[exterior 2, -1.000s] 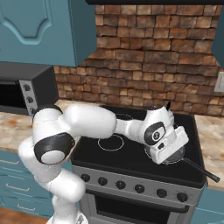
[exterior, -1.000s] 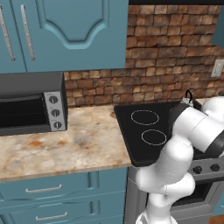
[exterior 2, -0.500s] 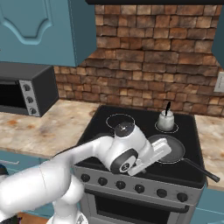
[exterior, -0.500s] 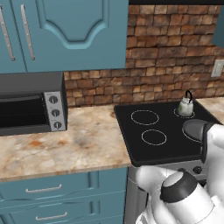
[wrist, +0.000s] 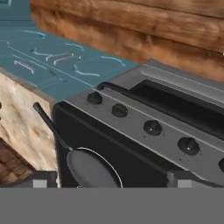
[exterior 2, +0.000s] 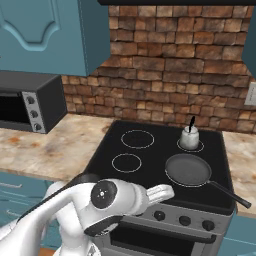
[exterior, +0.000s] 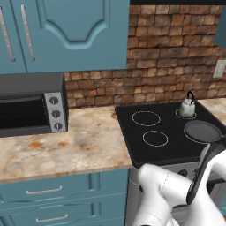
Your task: Pick the pan from the cabinet and place it on the stove. Then turn on the stove burner for the pan.
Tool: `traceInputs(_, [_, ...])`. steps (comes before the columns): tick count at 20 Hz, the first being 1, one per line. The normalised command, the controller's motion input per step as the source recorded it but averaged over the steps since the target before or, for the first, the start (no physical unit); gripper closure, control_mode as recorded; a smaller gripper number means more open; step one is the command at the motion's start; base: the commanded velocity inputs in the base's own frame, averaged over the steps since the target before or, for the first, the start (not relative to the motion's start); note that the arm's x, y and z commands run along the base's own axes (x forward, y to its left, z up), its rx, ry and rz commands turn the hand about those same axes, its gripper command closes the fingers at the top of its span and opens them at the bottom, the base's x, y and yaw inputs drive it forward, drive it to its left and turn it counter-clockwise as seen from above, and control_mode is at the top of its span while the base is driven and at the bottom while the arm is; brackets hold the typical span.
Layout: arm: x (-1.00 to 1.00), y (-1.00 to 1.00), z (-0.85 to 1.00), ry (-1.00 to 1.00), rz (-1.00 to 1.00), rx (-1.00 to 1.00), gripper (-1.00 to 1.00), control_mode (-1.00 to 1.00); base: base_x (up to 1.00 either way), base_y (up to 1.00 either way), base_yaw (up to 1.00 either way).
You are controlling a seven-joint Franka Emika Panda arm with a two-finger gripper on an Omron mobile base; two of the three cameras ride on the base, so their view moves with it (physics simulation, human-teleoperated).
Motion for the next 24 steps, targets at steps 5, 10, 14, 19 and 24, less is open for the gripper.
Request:
traceInputs(5, [-0.05, 0.34, 0.07, -0.22, 0.06, 0.21, -1.0, -1.0, 0.0, 0.0, 0.0])
traceInputs(10, [-0.14, -0.02, -0.14, -0.08, 0.0, 0.02, -1.0, -1.0, 0.0, 0.0, 0.0])
traceInputs(14, [0.0, 0.0, -0.42, -0.13, 0.02, 0.12, -1.0, -1.0, 0.0, 0.0, 0.0])
traceInputs(19, [-0.01, 0.0, -0.42, -0.17, 0.07, 0.26, -1.0, -1.0, 0.0, 0.0, 0.0])
traceInputs(24, [0.0, 0.0, -0.33, -0.17, 0.03, 0.21, -1.0, -1.0, 0.0, 0.0, 0.0])
